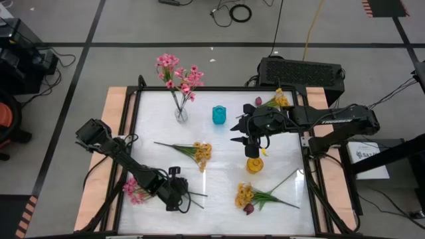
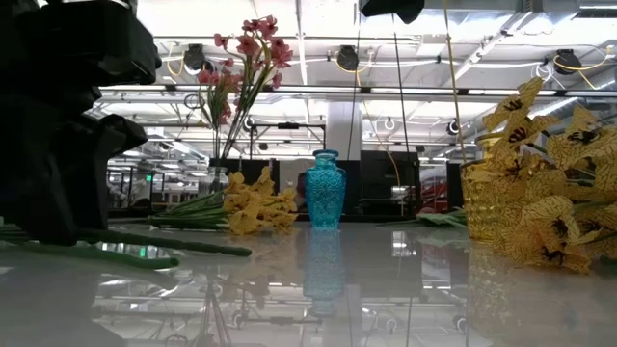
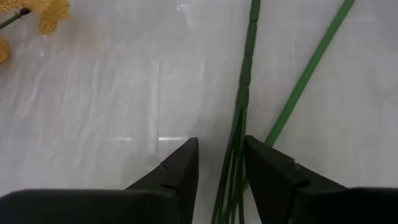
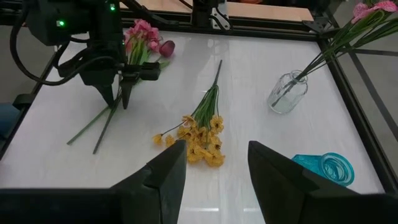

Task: Sort flowers into vase by color
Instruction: Put the pink flowers into the transparent vase

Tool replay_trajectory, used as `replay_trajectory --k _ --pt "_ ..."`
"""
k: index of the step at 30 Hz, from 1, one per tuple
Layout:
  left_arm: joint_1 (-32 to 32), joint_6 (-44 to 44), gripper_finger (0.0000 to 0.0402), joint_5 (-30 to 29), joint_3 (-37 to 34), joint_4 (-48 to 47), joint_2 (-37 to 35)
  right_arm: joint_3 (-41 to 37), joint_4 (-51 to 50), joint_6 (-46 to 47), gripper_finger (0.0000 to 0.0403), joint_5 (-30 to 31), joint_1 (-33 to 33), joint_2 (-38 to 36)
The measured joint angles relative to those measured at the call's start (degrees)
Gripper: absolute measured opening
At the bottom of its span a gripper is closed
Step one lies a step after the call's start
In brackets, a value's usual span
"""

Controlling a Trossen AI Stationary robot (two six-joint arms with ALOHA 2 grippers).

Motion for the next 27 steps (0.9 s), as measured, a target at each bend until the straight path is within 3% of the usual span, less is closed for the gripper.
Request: replay_trajectory --k 9,20,27 --pt "0.59 1.54 0.0013 0.13 0.13 -0.60 -0.18 0.00 0.00 0.04 0.0164 0.00 0.00 0.00" --pt "4.82 4.98 0.0009 1.31 9.60 -21.39 -9.10 -4.62 7.60 -5.89 0.0164 -0.13 3.43 2.23" --pt "9.02 14.88 0.0007 -3.58 15.27 -22.91 -14.19 -4.66 6.45 -6.02 0.0178 -0.31 5.74 4.55"
